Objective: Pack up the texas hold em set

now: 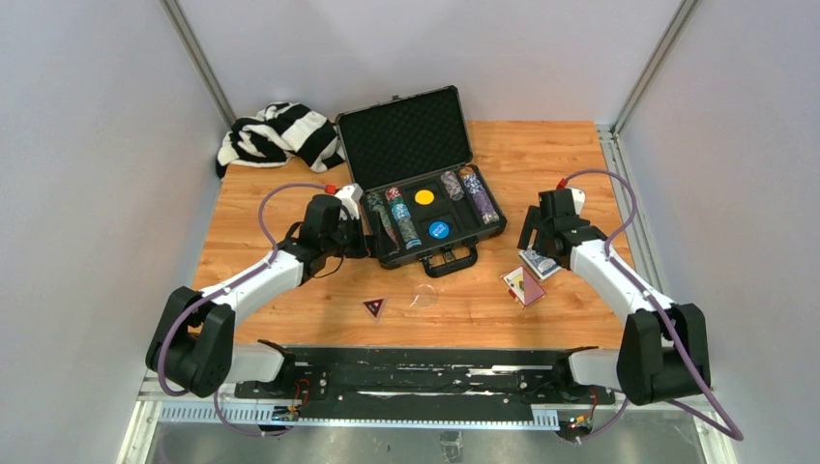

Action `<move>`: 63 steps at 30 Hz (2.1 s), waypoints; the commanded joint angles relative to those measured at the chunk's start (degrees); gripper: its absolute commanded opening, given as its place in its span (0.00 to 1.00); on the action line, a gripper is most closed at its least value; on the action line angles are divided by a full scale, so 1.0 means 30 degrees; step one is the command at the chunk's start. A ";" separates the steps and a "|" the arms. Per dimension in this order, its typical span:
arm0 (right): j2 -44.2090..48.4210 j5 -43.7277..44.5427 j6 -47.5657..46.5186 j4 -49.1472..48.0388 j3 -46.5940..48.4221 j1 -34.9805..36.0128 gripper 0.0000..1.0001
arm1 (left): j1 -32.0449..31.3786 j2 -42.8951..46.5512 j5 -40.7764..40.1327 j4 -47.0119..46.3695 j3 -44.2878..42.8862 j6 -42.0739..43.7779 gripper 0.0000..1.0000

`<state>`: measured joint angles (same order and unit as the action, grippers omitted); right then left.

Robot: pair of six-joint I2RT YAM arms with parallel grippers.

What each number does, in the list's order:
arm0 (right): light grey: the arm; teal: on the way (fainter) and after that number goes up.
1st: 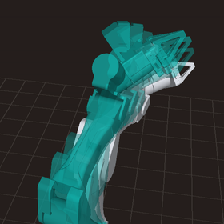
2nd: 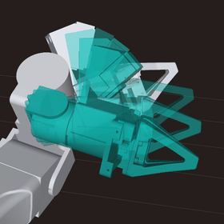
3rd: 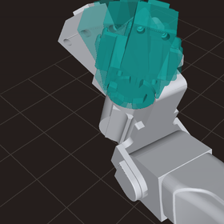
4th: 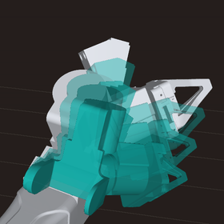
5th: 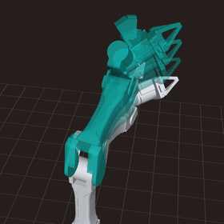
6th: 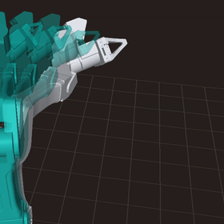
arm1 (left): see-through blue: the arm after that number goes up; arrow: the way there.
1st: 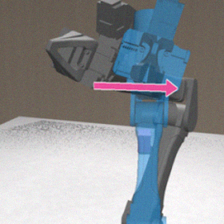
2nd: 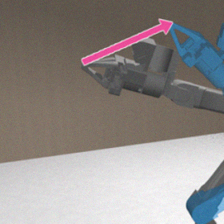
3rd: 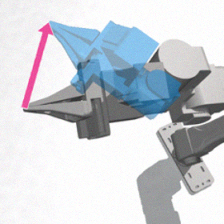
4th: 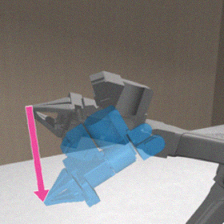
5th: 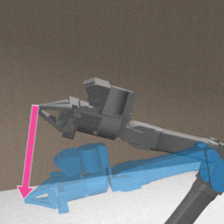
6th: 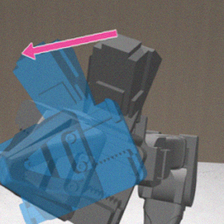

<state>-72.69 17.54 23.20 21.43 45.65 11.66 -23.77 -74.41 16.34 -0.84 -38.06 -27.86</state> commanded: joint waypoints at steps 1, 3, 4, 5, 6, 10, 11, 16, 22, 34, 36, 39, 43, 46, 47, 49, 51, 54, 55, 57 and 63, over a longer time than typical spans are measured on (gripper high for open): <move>-0.0146 -0.1943 0.1585 -0.0522 -0.1493 -0.1519 0.87 | -0.0103 -0.0096 0.0150 -0.0591 0.0103 -0.0060 0.98; 0.0059 -0.3361 0.2441 -0.0911 -0.2204 -0.2626 0.87 | -0.0097 -0.0120 0.0152 -0.0595 0.0067 -0.0060 0.98; 0.0172 -0.4100 0.2814 -0.1259 -0.2578 -0.3173 0.86 | -0.0078 -0.0145 0.0124 -0.0591 0.0062 -0.0060 0.98; 0.0311 -0.4691 0.3121 -0.1706 -0.3016 -0.3615 0.86 | -0.0079 -0.0196 0.0154 -0.0575 0.0032 -0.0082 0.98; 0.0394 -0.5234 0.3320 -0.2179 -0.3393 -0.3977 0.87 | -0.0090 -0.0235 0.0176 -0.0577 0.0017 -0.0103 0.98; 0.0054 -0.6867 0.3102 -0.4003 -0.4146 -0.4499 0.87 | -0.0125 -0.0289 0.0168 -0.0626 0.0023 -0.0119 0.98; -0.0316 -0.7333 0.2985 -0.4257 -0.4058 -0.4531 0.87 | -0.0125 -0.0277 0.0152 -0.0605 0.0031 -0.0093 0.98; -0.2882 -1.0830 0.2866 -0.5904 -0.3558 -0.4550 0.87 | -0.0109 -0.0234 0.0117 -0.0627 0.0103 -0.0062 0.98; -0.4061 -1.3569 0.3186 -0.7536 -0.2997 -0.4116 0.87 | -0.0111 -0.0128 -0.0144 -0.0498 0.0189 0.0086 0.98; -0.3188 -0.7545 -0.0742 -0.2053 0.0677 -0.2578 0.87 | -0.0111 -0.0208 0.0121 -0.0642 0.0072 -0.0033 0.98; -0.3616 -0.6164 -0.0463 -0.2134 0.1121 -0.2595 0.87 | -0.0109 -0.0263 0.0108 -0.0671 0.0079 -0.0031 0.98; -0.5480 -0.5181 0.0370 -0.2011 0.2513 -0.3164 0.54 | -0.0109 -0.0531 0.0185 -0.0706 0.0032 -0.0031 0.98; -0.8223 -0.5352 0.0860 -0.1882 0.4447 -0.3906 0.36 | -0.0123 -0.0571 0.0252 -0.0768 0.0093 -0.0045 0.98; -0.9634 -0.4981 0.0913 -0.1355 0.5272 -0.4061 0.18 | -0.0105 -0.0431 0.0234 -0.0773 0.0245 -0.0002 0.98; -0.9869 -0.5321 0.1056 -0.1293 0.5199 -0.4063 0.09 | -0.0123 -0.0382 0.0210 -0.0770 0.0304 0.0020 0.98; -0.9871 -0.6469 0.1220 -0.1274 0.4625 -0.3984 0.01 | -0.0122 -0.0353 0.0194 -0.0774 0.0373 0.0029 0.98; -0.9010 -0.6273 0.1239 -0.1517 0.3667 -0.3472 0.01 | -0.0108 -0.0406 0.0237 -0.0797 0.0383 0.0015 0.98; -0.7744 -0.5666 0.1015 -0.1480 0.2467 -0.2580 0.01 | -0.0105 -0.0499 0.0421 -0.0939 0.0339 -0.0081 0.98; -0.7435 -0.5956 0.1039 -0.1506 0.2071 -0.2504 0.01 | -0.0104 -0.0507 0.0466 -0.0934 0.0319 -0.0088 0.98; -0.6794 -0.6350 0.1059 -0.1650 0.1280 -0.2272 0.01 | -0.0109 -0.0466 0.0499 -0.0923 0.0346 -0.0118 0.98; -0.3988 -0.6607 0.0900 -0.1766 -0.0404 -0.1053 0.01 | -0.0117 0.0049 0.0246 -0.0966 0.0779 -0.0115 0.98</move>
<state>-89.19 -0.86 26.15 14.00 46.83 5.80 -23.83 -75.85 16.91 -2.46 -37.10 -27.92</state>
